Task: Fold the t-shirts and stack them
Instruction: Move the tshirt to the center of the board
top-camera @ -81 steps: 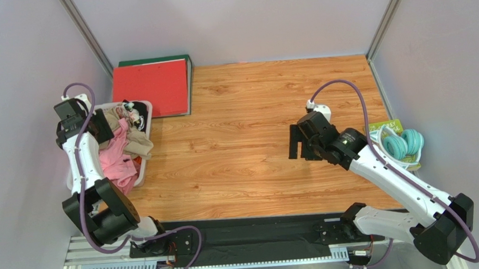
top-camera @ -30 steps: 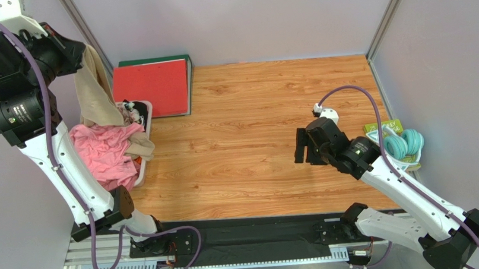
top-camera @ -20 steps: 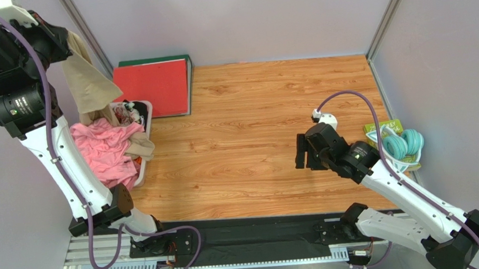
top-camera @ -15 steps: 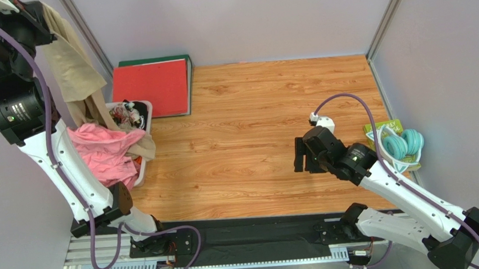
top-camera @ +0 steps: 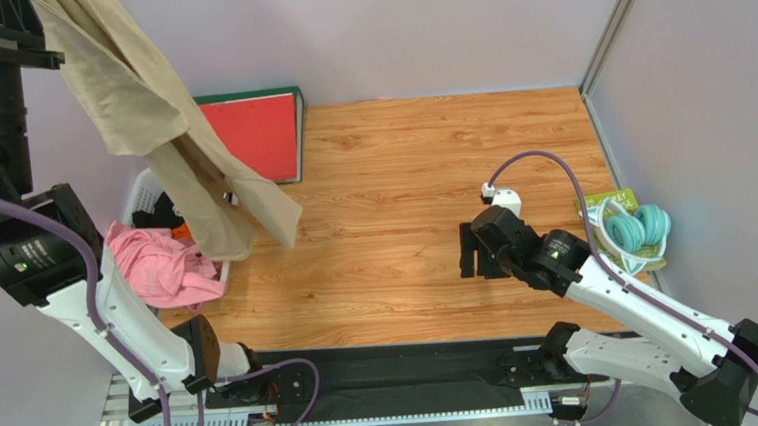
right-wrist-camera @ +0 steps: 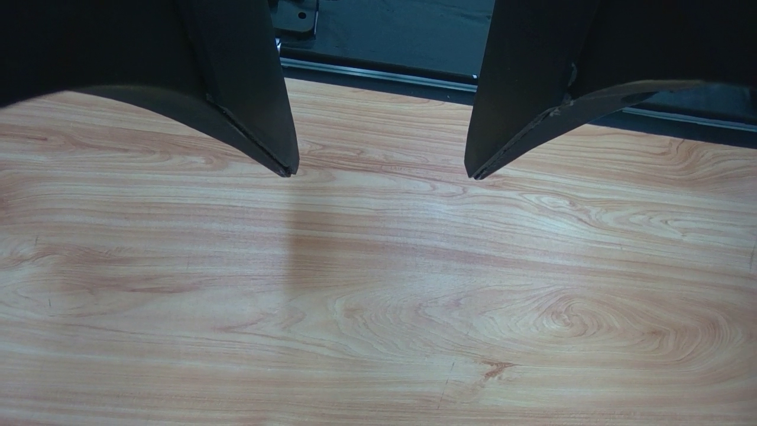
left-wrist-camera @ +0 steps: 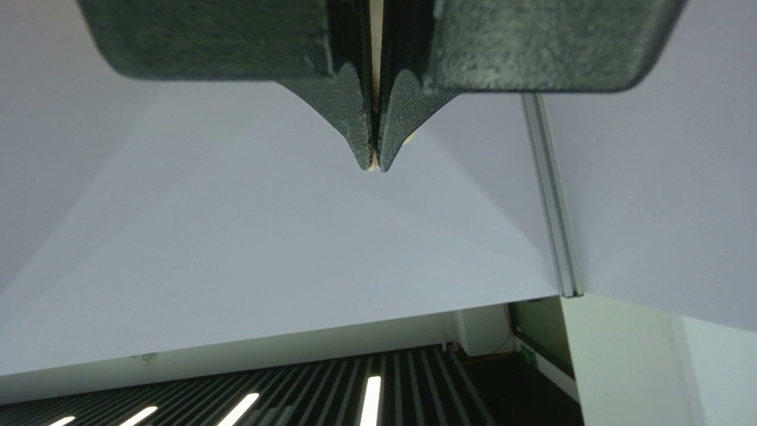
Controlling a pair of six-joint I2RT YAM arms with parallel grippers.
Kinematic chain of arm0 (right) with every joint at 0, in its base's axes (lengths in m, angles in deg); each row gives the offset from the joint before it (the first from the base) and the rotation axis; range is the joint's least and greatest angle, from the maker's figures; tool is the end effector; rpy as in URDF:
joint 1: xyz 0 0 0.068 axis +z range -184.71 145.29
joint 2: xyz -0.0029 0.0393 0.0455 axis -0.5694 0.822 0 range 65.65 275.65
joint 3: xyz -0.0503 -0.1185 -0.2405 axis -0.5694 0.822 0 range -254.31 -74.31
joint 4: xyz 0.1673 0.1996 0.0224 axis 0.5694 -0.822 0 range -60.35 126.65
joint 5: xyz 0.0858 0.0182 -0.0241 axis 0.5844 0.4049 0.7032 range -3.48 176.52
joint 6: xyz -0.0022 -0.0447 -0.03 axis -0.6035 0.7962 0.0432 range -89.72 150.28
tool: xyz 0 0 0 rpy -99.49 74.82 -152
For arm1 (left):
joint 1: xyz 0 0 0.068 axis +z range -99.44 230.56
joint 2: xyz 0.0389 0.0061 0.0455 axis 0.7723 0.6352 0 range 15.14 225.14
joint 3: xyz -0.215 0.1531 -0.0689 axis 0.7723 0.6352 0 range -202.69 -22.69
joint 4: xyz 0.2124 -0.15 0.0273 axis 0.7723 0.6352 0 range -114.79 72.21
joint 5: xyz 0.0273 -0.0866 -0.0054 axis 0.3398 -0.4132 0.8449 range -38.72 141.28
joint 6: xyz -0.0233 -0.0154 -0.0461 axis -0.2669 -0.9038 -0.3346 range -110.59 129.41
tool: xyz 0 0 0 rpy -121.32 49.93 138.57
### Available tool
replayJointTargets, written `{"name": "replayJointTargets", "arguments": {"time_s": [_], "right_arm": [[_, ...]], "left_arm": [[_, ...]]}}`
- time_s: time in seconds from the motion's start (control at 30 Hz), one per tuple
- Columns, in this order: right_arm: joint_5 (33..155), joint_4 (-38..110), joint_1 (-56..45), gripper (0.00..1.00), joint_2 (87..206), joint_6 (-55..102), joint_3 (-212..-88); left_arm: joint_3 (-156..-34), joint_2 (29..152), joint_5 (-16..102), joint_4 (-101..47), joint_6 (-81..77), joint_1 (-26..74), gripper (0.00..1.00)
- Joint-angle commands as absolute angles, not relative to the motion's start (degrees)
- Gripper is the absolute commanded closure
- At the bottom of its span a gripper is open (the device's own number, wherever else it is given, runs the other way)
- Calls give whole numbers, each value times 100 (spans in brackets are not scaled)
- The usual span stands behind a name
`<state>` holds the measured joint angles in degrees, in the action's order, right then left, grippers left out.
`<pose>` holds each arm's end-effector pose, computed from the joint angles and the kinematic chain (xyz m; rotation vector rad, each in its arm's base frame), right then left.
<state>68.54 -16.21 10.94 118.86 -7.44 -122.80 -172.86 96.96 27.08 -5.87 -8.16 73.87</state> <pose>0.1258 0.1131 0.2735 -0.0585 2.5126 0.1887 0.0851 0.0207 0.7055 0.1355 0.7941 -0.0549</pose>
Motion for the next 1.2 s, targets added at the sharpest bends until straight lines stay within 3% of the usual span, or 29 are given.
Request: {"name": "replayJointTargets", "arguments": {"time_s": [0.0,0.53,0.87,1.03,1.1,1.17], "right_arm": [[6552,-1432,1143,26,11760,-839,-12397],[5901,-1494,1187,26,10776,-655,-12811],[6006,-1292,1266,26,10811,-725,-12687],[6006,-1169,1328,26,10810,-699,-12696],[5998,-1134,1354,26,10845,-673,-12731],[6015,-1116,1372,26,10863,-672,-12749]], "left_arm": [[-17168,9407,1984,-1056,-1195,7359,100],[-16393,8897,-1322,-343,-1537,7359,100],[-16464,8941,-2430,-2803,-4025,7359,100],[-15394,8424,-2720,-2962,-4061,7350,100],[-14401,7959,-2572,-2762,-3772,7342,100],[-13996,7799,-2344,-893,-2212,7333,100]]}}
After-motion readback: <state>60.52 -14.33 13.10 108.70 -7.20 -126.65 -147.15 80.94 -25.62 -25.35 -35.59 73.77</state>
